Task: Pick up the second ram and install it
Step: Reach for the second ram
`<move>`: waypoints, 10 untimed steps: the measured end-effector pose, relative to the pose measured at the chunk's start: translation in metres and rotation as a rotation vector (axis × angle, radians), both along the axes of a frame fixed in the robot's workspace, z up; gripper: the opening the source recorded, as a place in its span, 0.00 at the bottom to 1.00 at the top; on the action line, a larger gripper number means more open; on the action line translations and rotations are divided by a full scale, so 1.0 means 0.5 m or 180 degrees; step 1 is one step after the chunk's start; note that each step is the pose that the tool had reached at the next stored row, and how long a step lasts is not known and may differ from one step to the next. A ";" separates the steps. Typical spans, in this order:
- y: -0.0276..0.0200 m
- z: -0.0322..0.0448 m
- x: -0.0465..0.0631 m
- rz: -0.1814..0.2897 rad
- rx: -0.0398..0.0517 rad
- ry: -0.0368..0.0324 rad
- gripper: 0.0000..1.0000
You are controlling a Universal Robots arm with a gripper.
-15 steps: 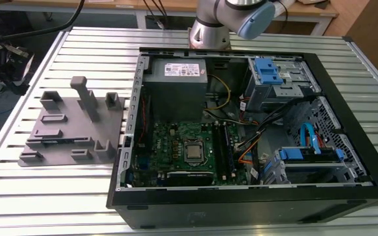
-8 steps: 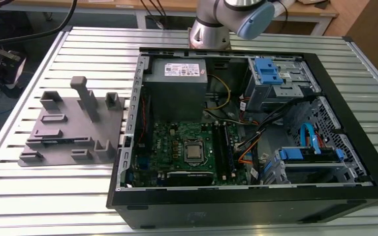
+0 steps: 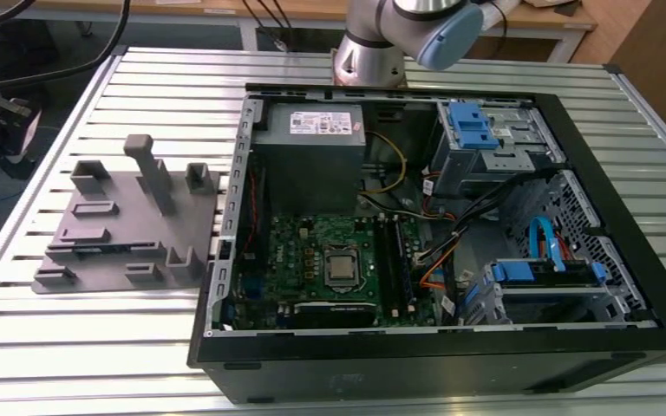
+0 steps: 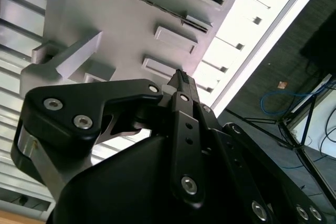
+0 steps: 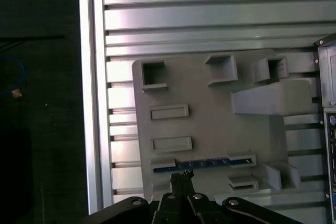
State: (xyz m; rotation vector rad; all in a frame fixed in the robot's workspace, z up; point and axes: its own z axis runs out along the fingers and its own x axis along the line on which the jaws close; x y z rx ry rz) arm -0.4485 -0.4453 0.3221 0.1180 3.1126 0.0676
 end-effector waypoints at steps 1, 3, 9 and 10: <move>0.0000 -0.003 -0.002 0.0000 0.0000 0.0000 0.11; -0.0001 -0.007 -0.007 0.0000 0.0000 0.0000 0.11; -0.0003 -0.025 -0.018 0.0000 0.0000 0.0001 0.11; -0.0002 -0.028 -0.020 0.0000 0.0000 0.0000 0.11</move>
